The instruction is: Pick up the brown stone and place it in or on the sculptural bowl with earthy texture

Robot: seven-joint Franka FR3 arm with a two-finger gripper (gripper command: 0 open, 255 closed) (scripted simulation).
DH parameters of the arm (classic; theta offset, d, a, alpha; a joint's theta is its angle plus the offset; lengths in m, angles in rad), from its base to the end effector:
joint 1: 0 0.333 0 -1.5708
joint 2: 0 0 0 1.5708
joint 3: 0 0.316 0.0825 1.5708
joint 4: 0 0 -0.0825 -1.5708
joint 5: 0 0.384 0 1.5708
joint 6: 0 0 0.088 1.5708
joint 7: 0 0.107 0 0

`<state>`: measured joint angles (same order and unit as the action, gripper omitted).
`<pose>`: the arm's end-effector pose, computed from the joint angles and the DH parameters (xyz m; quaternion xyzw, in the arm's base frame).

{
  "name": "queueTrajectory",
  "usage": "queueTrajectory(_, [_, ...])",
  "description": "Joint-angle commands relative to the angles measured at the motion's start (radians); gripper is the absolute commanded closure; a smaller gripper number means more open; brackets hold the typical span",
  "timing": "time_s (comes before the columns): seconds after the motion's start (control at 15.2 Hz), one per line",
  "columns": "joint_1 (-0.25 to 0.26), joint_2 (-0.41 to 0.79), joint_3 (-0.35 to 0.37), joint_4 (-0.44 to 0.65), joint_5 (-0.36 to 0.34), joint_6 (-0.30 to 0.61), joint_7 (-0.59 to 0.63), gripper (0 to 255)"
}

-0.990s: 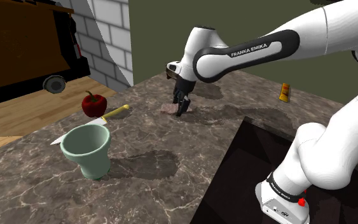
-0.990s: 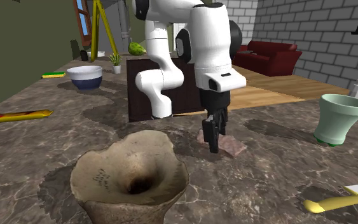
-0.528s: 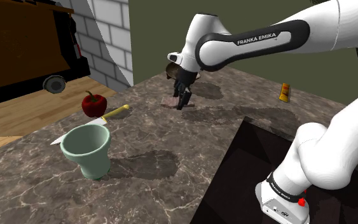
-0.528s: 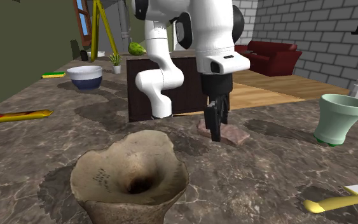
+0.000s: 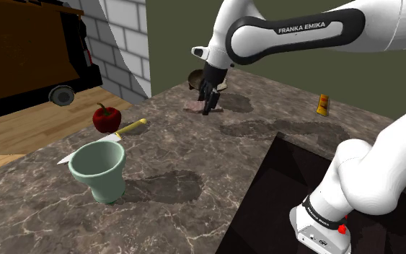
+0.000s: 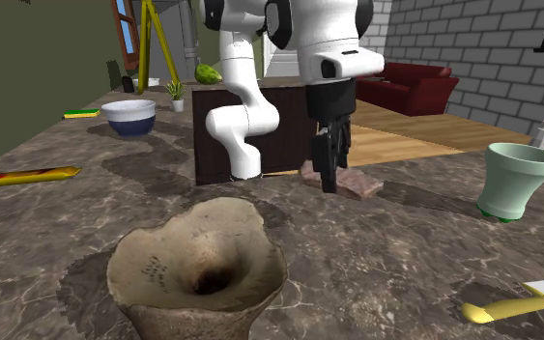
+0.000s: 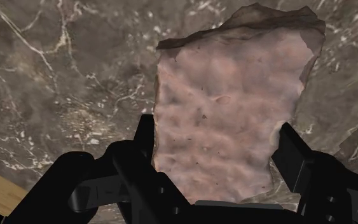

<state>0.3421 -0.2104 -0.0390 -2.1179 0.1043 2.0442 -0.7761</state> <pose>0.4818 0.1556 0.5165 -0.8651 -0.4943 -0.0783 0.0346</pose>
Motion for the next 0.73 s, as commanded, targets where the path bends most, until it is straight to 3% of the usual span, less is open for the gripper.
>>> queueTrajectory(0.0, [0.000, -0.002, 0.000, 0.027, -0.002, -0.029, 0.004, 255])
queueTrajectory(0.66, [-0.001, -0.006, 0.000, 0.156, -0.007, -0.162, 0.017, 255])
